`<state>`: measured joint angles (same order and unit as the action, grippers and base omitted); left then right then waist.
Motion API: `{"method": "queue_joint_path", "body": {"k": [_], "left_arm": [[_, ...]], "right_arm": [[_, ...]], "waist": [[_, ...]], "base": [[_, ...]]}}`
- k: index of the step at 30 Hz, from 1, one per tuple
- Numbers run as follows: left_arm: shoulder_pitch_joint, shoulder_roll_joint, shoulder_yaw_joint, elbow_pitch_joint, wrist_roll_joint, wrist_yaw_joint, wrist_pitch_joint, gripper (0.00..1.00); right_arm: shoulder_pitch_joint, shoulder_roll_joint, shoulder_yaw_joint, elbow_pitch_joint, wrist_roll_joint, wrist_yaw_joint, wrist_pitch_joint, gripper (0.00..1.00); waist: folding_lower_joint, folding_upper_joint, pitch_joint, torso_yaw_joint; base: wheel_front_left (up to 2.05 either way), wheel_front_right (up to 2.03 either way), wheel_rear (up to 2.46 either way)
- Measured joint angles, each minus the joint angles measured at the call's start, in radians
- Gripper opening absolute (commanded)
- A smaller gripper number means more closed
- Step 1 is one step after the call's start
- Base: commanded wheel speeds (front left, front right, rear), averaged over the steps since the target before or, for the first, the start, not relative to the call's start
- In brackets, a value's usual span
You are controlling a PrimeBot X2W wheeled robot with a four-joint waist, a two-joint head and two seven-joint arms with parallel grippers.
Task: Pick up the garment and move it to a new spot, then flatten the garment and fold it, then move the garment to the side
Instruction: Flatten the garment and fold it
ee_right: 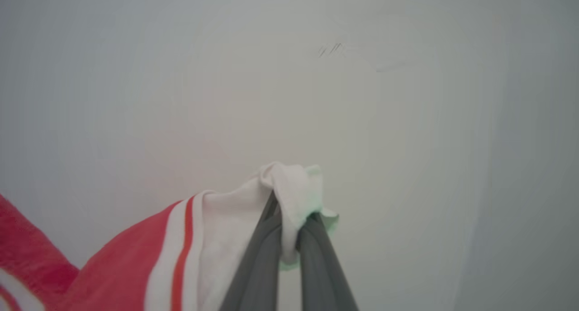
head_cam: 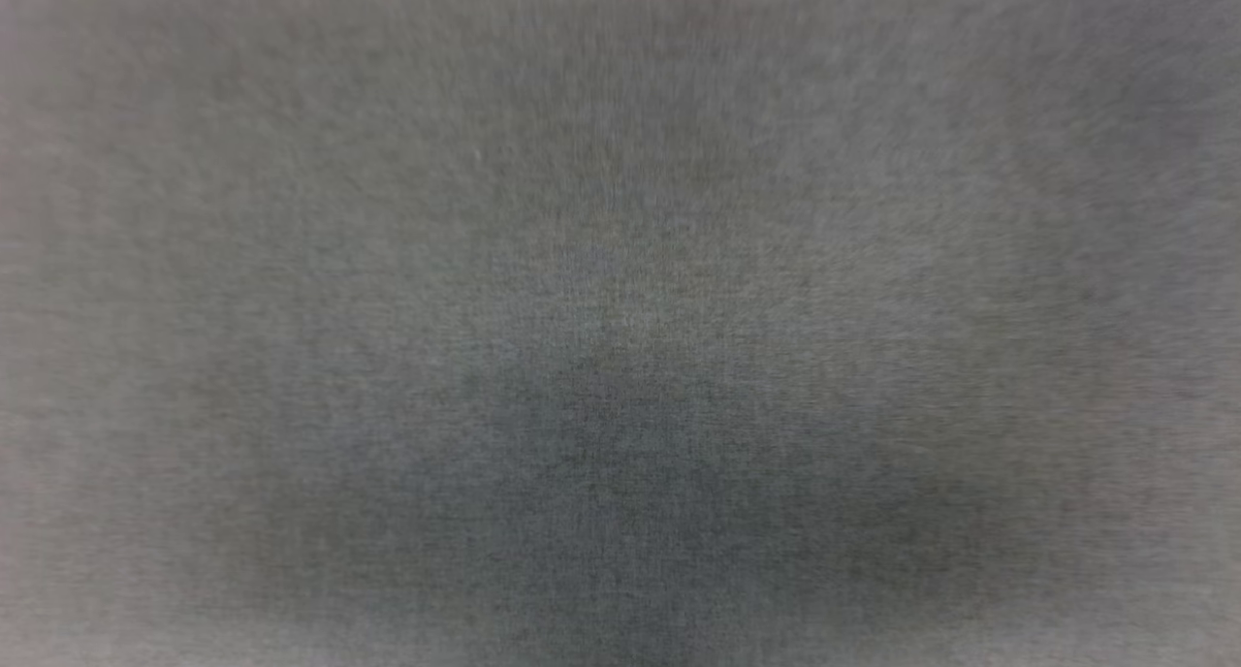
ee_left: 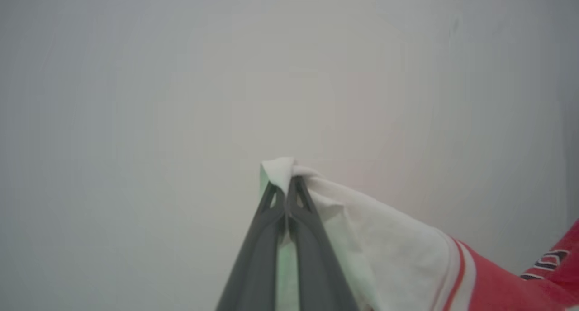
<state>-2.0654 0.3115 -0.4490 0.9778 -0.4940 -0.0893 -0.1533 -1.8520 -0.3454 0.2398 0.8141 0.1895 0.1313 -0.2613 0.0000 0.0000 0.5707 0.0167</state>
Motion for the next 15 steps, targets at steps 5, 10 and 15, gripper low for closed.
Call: {"method": "queue_joint_path", "body": {"k": [5, 10, 15], "left_arm": [[-0.002, -0.040, 0.008, 0.065, -0.018, -0.009, -0.068, 0.00], [0.042, -0.058, 0.013, 0.125, -0.043, -0.024, -0.094, 0.00], [0.128, -0.077, -0.004, 0.177, -0.059, -0.035, -0.102, 0.00]], "right_arm": [[0.030, 0.013, -0.042, -0.030, -0.086, 0.000, 0.000, 0.00], [0.091, 0.051, -0.049, 0.008, -0.081, 0.000, 0.000, 0.00], [0.149, 0.061, 0.012, 0.048, 0.002, 0.000, 0.000, 0.00]], "waist": [[0.0000, 0.0000, 0.128, 0.010], [0.0000, 0.0000, 0.234, 0.025], [0.0000, 0.0000, 0.281, 0.054]], "base": [[0.00, 0.00, 0.00], [0.00, 0.00, 0.00], [0.00, 0.00, 0.00]]}}
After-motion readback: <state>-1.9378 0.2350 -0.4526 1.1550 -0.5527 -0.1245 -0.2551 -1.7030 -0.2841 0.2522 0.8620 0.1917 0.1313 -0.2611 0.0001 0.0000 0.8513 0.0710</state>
